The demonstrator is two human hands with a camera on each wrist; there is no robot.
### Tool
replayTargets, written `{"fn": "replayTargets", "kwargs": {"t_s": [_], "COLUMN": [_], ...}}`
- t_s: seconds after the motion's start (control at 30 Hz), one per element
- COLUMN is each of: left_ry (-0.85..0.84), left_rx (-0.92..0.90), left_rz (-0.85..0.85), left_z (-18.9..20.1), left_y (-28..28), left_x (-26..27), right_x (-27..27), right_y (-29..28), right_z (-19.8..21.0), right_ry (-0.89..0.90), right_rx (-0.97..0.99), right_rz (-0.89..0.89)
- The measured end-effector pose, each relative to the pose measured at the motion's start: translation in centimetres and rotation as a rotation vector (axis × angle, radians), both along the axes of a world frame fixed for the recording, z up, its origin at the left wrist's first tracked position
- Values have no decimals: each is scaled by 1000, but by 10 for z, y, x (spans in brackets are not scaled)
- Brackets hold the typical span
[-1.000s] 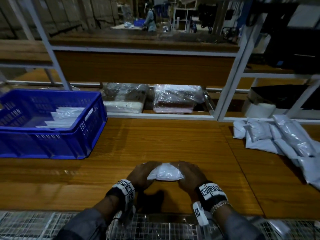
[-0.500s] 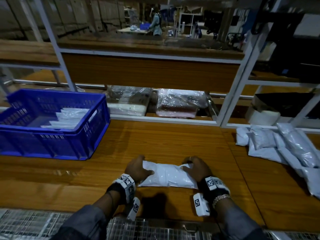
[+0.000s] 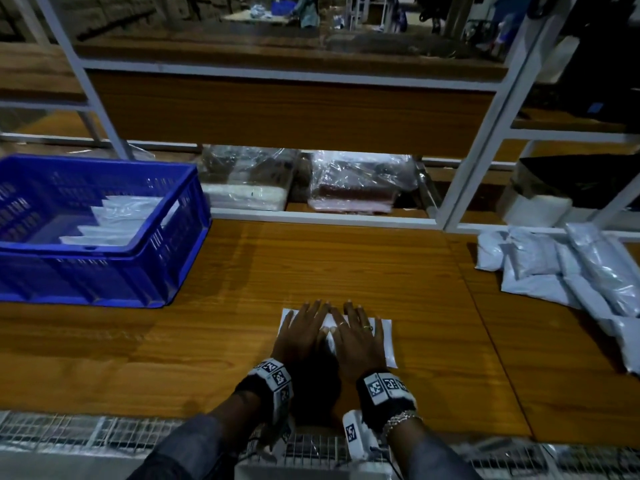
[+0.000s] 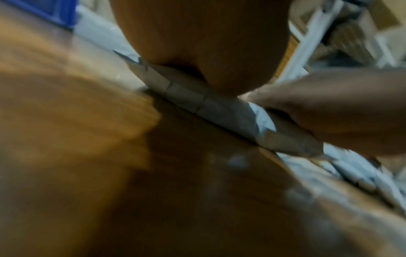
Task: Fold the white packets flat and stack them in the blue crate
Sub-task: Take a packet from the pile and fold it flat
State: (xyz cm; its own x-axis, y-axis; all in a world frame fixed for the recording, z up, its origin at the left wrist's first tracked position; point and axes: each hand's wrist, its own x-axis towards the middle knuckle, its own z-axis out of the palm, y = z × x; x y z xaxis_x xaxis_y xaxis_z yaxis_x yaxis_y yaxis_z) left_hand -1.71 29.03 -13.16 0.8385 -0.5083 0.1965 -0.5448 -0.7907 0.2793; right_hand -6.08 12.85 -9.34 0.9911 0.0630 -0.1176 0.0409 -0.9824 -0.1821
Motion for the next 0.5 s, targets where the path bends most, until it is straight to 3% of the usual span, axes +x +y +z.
{"fn": "replayTargets", "kwargs": {"t_s": [0.13,0.3,0.5], "left_ry": [-4,26,88], "left_rx": [53,44,-10], "left_rz": [32,56,155], "left_z": [-5,-5,0], "left_y": [-3,-6,-5], "left_x": [1,-3,-6], "right_x": [0,4,-1], "right_y": [0,0,-5], "right_z": [-11,-16,-6], "right_ry": [-116,-92,-115], "right_rx": [3,19,175], "right_rz": [-12,-8,-91]}}
